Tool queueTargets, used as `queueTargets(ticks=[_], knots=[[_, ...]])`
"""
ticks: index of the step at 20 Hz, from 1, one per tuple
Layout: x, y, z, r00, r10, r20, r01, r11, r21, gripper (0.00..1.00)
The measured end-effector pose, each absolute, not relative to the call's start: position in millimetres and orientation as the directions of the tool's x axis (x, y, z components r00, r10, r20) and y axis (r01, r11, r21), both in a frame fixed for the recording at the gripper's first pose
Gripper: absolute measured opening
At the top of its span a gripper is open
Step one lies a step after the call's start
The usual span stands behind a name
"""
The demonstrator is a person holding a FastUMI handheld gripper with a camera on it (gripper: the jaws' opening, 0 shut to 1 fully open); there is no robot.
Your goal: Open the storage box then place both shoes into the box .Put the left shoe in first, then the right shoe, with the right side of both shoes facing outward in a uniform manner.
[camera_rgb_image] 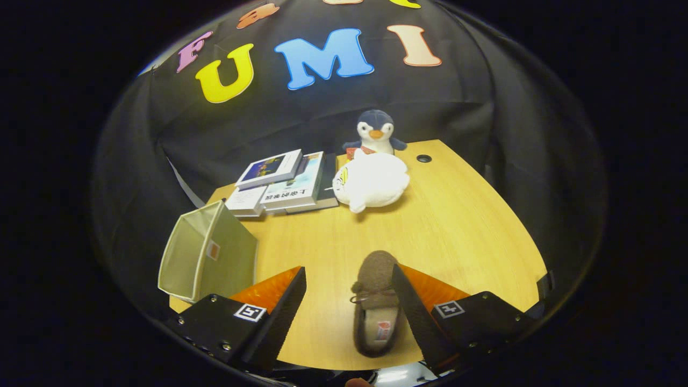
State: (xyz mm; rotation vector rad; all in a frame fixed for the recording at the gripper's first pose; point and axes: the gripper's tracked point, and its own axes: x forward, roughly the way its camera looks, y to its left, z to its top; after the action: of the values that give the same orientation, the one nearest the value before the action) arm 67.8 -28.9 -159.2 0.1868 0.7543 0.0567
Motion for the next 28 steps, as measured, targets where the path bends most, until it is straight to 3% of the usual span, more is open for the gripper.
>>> queueTargets(ticks=[5,11,19,23,24,26,28], knots=[[44.8,-57.4,-201.8,0.659,0.075,-0.749,0.007,0.994,0.105,0.98],[26.6,-71.2,-256.1,0.556,0.029,-0.831,-0.094,0.995,-0.028,0.98],[33.3,-66.2,-299.1,0.474,0.029,-0.88,-0.08,0.997,-0.01,0.85],[32.6,-58.9,-299.1,0.45,0.067,-0.89,-0.023,0.998,0.064,0.51],[33.2,-59.0,-303.4,0.438,0.068,-0.897,-0.015,0.998,0.068,0.45],[33.4,-65.8,-302.0,0.431,0.035,-0.902,-0.014,0.999,0.032,0.45],[36.4,-72.7,-300.3,0.432,-0.001,-0.902,0.059,0.998,0.027,0.08]])
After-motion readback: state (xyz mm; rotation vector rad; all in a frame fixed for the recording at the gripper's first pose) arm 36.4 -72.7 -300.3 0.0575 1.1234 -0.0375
